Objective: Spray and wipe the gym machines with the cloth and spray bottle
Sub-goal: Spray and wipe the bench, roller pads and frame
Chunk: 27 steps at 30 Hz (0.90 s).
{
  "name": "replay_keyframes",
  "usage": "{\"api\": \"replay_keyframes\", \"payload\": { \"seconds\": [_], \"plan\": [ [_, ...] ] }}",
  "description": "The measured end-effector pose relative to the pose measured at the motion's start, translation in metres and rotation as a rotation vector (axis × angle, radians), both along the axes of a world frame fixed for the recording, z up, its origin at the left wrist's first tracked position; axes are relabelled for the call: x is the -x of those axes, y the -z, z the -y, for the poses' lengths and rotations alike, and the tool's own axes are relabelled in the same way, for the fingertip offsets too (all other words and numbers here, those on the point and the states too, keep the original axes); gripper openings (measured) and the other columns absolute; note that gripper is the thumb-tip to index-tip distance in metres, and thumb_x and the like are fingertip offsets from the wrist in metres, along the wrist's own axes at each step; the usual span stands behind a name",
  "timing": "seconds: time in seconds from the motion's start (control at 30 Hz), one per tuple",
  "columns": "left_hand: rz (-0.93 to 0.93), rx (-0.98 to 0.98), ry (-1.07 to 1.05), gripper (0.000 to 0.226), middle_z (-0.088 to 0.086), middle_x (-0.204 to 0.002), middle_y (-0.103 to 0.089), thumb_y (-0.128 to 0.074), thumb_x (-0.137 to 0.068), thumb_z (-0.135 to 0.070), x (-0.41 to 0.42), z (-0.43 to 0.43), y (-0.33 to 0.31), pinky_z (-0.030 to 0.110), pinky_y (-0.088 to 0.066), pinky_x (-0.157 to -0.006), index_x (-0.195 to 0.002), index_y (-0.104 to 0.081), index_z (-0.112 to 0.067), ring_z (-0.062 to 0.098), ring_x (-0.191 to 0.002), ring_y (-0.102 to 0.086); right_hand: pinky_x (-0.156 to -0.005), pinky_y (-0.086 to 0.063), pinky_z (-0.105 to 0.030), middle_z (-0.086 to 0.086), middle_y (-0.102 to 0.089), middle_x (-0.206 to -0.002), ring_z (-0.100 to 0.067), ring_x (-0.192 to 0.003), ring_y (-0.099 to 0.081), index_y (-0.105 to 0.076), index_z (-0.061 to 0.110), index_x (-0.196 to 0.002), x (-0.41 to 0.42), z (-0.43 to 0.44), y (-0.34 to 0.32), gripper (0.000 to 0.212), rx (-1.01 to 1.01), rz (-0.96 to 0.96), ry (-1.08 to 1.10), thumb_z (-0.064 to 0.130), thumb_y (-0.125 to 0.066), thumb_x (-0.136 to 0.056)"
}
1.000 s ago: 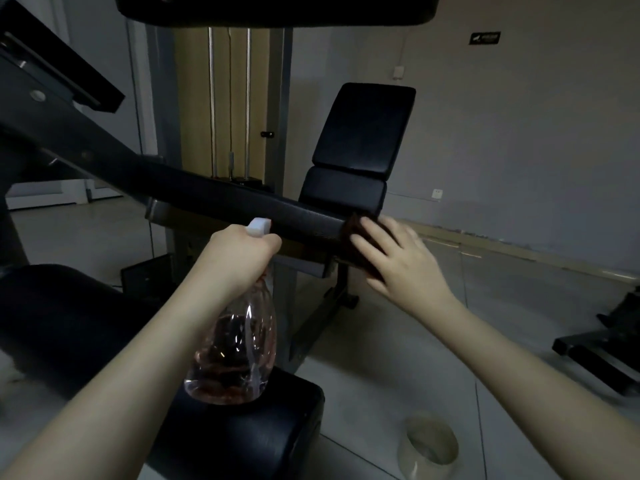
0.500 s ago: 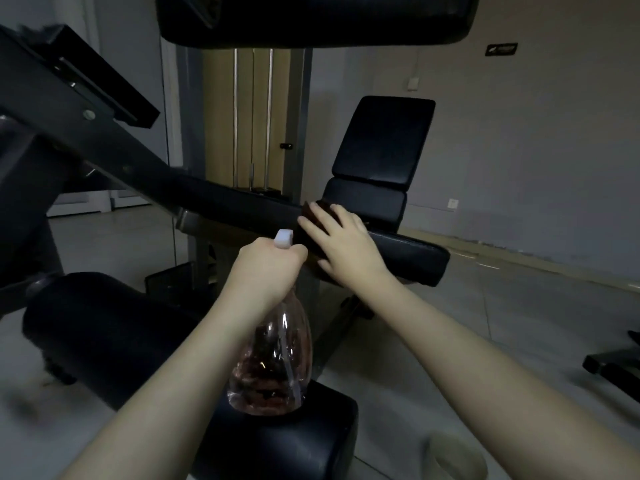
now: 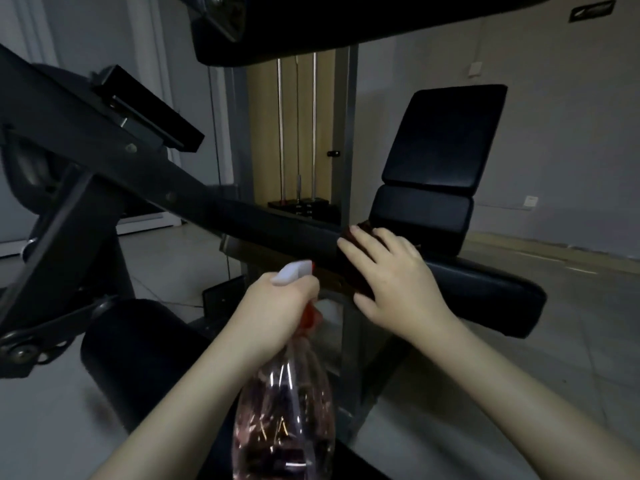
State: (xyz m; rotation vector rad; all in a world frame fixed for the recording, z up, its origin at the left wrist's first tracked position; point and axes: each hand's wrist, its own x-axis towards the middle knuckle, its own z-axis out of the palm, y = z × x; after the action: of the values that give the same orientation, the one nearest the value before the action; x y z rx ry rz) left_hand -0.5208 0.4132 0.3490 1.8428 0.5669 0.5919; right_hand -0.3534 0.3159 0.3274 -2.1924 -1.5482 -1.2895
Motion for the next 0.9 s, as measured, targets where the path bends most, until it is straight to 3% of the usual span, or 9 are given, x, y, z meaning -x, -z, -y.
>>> {"api": "replay_keyframes", "payload": {
  "seconds": [0.1,0.17,0.23,0.4,0.5,0.63,0.73,0.83,0.9],
  "plan": [
    [0.032,-0.089,0.022,0.042,0.027,-0.087,-0.064,-0.05,-0.07,-0.039,-0.001,-0.012,0.0,0.047,-0.051,-0.071,-0.104,-0.064,-0.019,0.044,-0.08,-0.062,-0.094,-0.046,-0.044,-0.011,-0.053,-0.135,-0.033,-0.116,-0.054,-0.051,0.014,-0.134,-0.004,-0.008,-0.002,0.083,-0.009,0.028,-0.025,0.035,-0.082,-0.059],
    [0.063,-0.116,-0.02,0.044,0.02,-0.093,-0.065,-0.052,-0.079,-0.04,0.0,-0.022,0.003,0.039,-0.052,-0.071,-0.119,-0.059,-0.023,0.033,-0.082,-0.066,-0.093,-0.047,-0.044,-0.012,-0.055,-0.133,-0.033,-0.114,-0.055,-0.052,0.014,-0.133,-0.005,-0.012,-0.003,0.082,-0.019,0.048,-0.023,0.035,-0.081,-0.059],
    [0.135,-0.113,-0.047,0.034,0.012,-0.09,-0.065,-0.049,-0.094,-0.027,0.002,-0.032,0.006,0.035,-0.053,-0.071,-0.127,-0.055,-0.026,0.023,-0.078,-0.066,-0.093,-0.047,-0.044,-0.012,-0.054,-0.134,-0.033,-0.115,-0.055,-0.052,0.013,-0.133,-0.006,-0.015,-0.002,0.08,-0.036,0.058,-0.025,0.033,-0.08,-0.061],
    [0.259,0.049,-0.079,0.028,0.009,-0.077,-0.058,-0.044,-0.094,-0.008,0.013,-0.045,0.007,0.049,-0.054,-0.08,-0.098,-0.064,-0.027,0.026,-0.073,-0.06,-0.093,-0.046,-0.045,-0.011,-0.053,-0.135,-0.034,-0.115,-0.053,-0.051,0.014,-0.134,-0.004,-0.016,-0.002,0.077,-0.039,0.015,-0.015,0.031,-0.078,-0.064],
    [0.155,-0.036,-0.091,0.025,0.01,-0.076,-0.062,-0.046,-0.089,-0.013,0.012,-0.058,0.004,0.042,-0.051,-0.069,-0.103,-0.065,-0.019,0.025,-0.071,-0.063,-0.093,-0.047,-0.045,-0.011,-0.055,-0.133,-0.034,-0.114,-0.055,-0.053,0.014,-0.133,-0.004,-0.016,-0.001,0.079,-0.028,0.007,-0.01,0.03,-0.08,-0.061],
    [0.111,-0.111,-0.197,0.033,0.011,-0.098,-0.066,-0.048,-0.09,-0.03,0.016,-0.075,0.001,0.047,-0.056,-0.081,-0.121,-0.056,-0.032,0.028,-0.088,-0.066,-0.093,-0.046,-0.046,-0.012,-0.055,-0.132,-0.035,-0.115,-0.054,-0.054,0.013,-0.132,-0.003,-0.017,-0.003,0.077,-0.038,0.039,0.004,0.029,-0.081,-0.061],
    [0.144,-0.109,-0.232,0.021,0.008,-0.083,-0.063,-0.043,-0.097,-0.022,0.022,-0.087,0.006,0.042,-0.053,-0.069,-0.11,-0.054,-0.034,0.029,-0.08,-0.064,-0.094,-0.045,-0.046,-0.013,-0.055,-0.133,-0.036,-0.117,-0.053,-0.054,0.012,-0.132,0.0,-0.022,0.001,0.076,-0.038,0.053,0.019,0.027,-0.08,-0.063],
    [0.158,-0.048,-0.228,0.022,0.012,-0.082,-0.064,-0.043,-0.096,-0.018,0.025,-0.094,0.005,0.033,-0.05,-0.057,-0.104,-0.055,-0.035,0.028,-0.076,-0.065,-0.096,-0.044,-0.047,-0.014,-0.054,-0.133,-0.036,-0.118,-0.052,-0.054,0.011,-0.132,0.001,-0.035,0.0,0.074,-0.023,0.057,0.013,0.026,-0.08,-0.063],
    [0.144,-0.028,-0.23,0.021,0.013,-0.085,-0.065,-0.045,-0.094,-0.018,0.022,-0.095,0.005,0.04,-0.053,-0.062,-0.095,-0.055,-0.037,0.032,-0.083,-0.067,-0.097,-0.043,-0.047,-0.015,-0.054,-0.134,-0.036,-0.119,-0.051,-0.054,0.011,-0.132,0.001,-0.042,-0.002,0.075,-0.01,0.059,0.007,0.026,-0.08,-0.063]
  ]
}}
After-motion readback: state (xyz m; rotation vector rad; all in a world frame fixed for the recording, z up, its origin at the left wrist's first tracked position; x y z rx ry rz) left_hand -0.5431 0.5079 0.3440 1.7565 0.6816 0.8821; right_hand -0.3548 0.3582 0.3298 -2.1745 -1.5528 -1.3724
